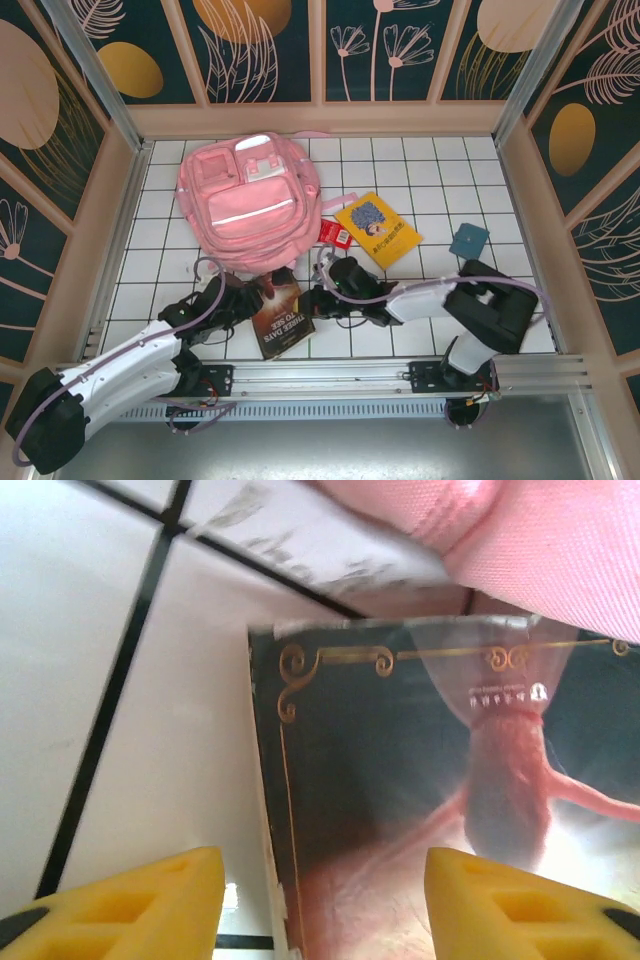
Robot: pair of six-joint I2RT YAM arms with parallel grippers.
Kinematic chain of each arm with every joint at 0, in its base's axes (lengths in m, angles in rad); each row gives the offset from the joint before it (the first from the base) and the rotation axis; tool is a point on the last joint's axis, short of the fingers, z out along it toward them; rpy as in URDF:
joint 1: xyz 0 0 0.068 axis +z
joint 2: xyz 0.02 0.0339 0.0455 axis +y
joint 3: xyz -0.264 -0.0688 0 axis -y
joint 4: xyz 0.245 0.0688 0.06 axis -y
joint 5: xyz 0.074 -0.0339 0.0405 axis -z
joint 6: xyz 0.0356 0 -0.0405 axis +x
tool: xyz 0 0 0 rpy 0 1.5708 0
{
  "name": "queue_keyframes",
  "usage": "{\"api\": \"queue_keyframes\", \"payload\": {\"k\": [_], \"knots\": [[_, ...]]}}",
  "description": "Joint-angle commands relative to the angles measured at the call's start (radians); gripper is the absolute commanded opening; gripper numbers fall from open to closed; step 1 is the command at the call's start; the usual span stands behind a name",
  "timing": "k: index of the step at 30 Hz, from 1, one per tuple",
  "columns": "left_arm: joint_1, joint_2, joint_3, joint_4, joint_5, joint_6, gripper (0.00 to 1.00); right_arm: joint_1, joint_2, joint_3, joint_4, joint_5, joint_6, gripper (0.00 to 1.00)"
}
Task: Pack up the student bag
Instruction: Pick up the book from the bottom-center of the table, then open the student bag at the top-left of the table.
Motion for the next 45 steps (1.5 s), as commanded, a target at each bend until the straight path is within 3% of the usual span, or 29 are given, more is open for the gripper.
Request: {"api": "queue_keyframes", "payload": {"k": [1,8,12,24,33,42,45], "knots": [[-0.005,-0.006,0.061,-0.036,-0.014,0.029,0.62,-0.051,-0.202,-0.019,-0.028,0.048,-0.049,0.00],[-0.005,0.013,0.155,-0.097,-0.046,0.084,0.61,-0.175,-0.517,-0.084,-0.258,0.091,-0.095,0.00],[-0.005,0.058,0.260,-0.150,-0.108,0.164,0.60,-0.240,-0.617,-0.091,-0.338,0.085,-0.130,0.00],[-0.004,0.494,0.662,-0.147,-0.196,0.502,0.47,-0.420,-0.723,-0.077,-0.405,0.071,-0.190,0.00],[-0.007,0.750,0.827,-0.154,-0.176,0.698,0.40,-0.524,-0.772,-0.114,-0.399,-0.013,-0.199,0.00],[-0.023,0.857,0.854,-0.147,-0.199,0.802,0.50,-0.574,-0.799,-0.161,-0.372,-0.070,-0.177,0.00],[-0.026,0.890,0.858,-0.145,-0.241,0.811,0.49,-0.576,-0.800,-0.170,-0.360,-0.077,-0.169,0.00]]}}
